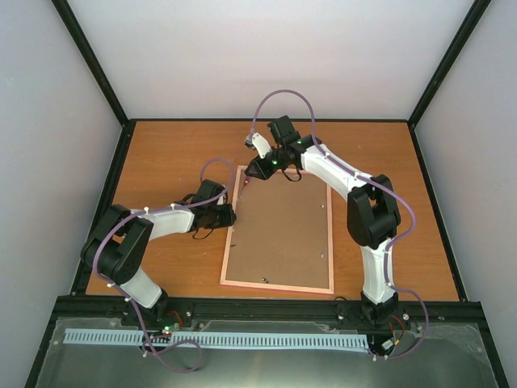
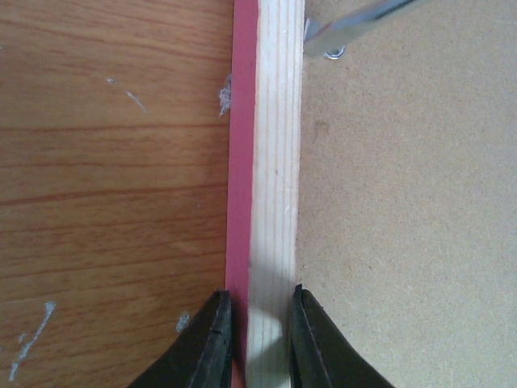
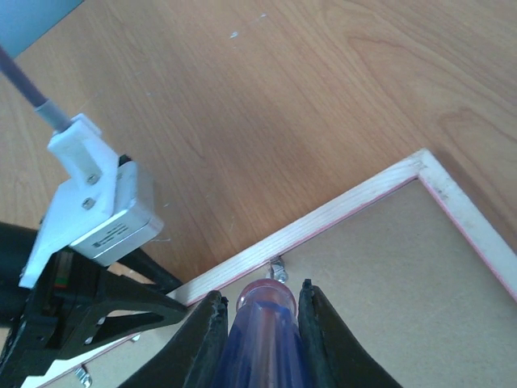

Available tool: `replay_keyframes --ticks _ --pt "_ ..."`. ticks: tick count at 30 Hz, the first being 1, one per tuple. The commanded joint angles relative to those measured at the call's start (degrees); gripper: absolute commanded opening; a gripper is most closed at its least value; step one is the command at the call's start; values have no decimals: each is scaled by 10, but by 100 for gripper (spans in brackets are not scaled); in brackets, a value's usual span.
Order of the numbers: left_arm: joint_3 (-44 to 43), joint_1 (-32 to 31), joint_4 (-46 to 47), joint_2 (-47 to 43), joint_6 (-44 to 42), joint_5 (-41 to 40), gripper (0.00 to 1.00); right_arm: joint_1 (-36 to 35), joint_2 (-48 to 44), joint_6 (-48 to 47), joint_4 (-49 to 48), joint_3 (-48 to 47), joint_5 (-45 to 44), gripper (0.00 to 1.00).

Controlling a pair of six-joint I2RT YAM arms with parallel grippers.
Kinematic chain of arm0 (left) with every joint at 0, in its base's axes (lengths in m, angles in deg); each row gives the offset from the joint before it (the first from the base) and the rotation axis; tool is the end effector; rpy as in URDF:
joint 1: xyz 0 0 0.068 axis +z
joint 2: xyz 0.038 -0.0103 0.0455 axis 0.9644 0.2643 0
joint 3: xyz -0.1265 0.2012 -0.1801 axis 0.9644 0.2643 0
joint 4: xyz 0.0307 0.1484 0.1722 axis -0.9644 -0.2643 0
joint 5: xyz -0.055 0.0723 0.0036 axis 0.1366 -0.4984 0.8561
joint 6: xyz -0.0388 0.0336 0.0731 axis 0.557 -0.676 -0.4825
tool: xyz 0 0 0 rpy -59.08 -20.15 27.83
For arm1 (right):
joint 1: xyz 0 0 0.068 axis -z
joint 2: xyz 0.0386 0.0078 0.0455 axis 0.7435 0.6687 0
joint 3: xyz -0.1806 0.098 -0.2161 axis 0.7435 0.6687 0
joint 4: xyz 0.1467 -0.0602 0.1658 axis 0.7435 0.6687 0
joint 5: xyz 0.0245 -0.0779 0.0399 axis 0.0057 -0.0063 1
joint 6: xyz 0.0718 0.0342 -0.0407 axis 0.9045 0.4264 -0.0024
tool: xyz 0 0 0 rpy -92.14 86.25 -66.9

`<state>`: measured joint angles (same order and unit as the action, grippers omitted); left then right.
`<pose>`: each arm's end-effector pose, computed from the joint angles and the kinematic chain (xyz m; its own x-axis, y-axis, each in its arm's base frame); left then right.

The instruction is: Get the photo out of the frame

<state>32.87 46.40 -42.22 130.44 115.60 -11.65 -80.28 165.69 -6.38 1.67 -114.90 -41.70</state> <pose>0.2519 -0.1502 0.1498 -0.9162 -0.1743 -0.3608 0.0006 0.8998 -0.4364 0.3655 0.2800 0.2517 -0.5308 -0.5201 -0.6691 -0.8332 0.4646 0.2999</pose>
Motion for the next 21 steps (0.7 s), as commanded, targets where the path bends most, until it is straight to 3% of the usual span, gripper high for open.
replay_keyframes --ticks 1,12,21 --pt "16 -3 -7 19 20 -7 1 -4 18 21 -2 -10 -89 3" --pt "12 -3 -7 26 17 -7 1 -5 14 23 26 -15 -93 3" --pt "6 -3 -7 27 11 -8 1 2 -62 7 50 33 -117 3"
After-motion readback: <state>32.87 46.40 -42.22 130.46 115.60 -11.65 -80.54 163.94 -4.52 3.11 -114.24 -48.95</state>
